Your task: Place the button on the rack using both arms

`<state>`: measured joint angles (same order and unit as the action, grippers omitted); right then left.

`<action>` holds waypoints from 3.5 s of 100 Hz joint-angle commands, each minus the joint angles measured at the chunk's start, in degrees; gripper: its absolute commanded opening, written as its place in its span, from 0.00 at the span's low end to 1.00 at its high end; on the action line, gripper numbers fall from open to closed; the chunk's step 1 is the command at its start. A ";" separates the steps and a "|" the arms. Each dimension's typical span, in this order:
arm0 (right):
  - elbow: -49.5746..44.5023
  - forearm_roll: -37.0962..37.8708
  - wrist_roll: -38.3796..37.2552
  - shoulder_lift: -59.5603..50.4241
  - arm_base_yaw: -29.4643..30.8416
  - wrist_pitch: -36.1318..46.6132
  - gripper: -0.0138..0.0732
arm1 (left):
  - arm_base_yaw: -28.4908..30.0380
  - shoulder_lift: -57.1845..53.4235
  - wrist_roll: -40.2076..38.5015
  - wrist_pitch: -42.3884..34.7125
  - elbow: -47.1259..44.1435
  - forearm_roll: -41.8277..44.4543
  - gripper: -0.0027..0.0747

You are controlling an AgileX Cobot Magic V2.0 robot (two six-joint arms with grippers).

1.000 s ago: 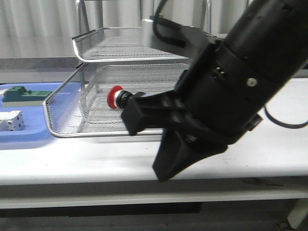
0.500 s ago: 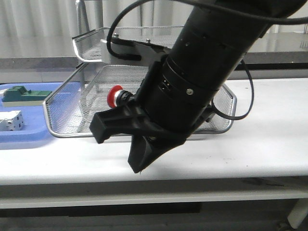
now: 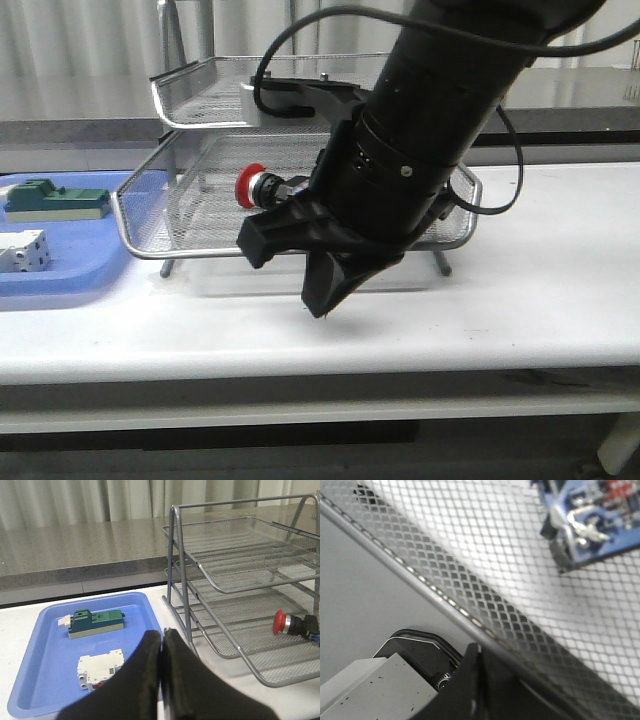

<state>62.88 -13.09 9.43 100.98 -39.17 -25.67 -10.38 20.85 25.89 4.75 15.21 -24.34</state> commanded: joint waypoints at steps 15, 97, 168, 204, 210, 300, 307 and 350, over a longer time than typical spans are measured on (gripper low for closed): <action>5.40 4.25 0.50 -1.32 4.60 6.35 0.09 | 0.18 0.26 -0.54 -4.75 1.63 -0.65 0.01; 12.07 9.41 0.45 3.27 11.22 10.23 0.09 | 0.18 0.26 -0.54 -4.75 1.63 -0.65 0.01; 3.70 6.72 -0.41 -14.07 12.44 1.58 0.09 | 0.18 0.26 -0.54 -4.75 1.63 -0.65 0.01; -10.56 6.77 -2.62 -33.97 23.22 4.37 0.09 | 0.18 0.26 -0.54 -4.75 1.63 -0.65 0.01; -13.30 6.77 -2.62 -37.41 24.78 4.42 0.09 | 0.18 0.26 -0.54 -4.75 1.63 -0.65 0.01; -30.06 6.65 -3.46 -76.37 30.60 -1.03 0.09 | 0.18 0.26 -0.54 -4.75 1.63 -0.65 0.01; -30.06 6.65 -3.46 -76.37 30.60 -1.03 0.09 | 0.18 0.26 -0.54 -4.75 1.63 -0.65 0.01; -30.12 6.65 -3.46 -76.36 30.60 -1.03 0.09 | 0.18 0.26 -0.54 -4.75 1.63 -0.65 0.01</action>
<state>31.41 -6.04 6.21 24.41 -8.89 -30.73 -10.38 20.85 25.89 4.40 15.21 -24.34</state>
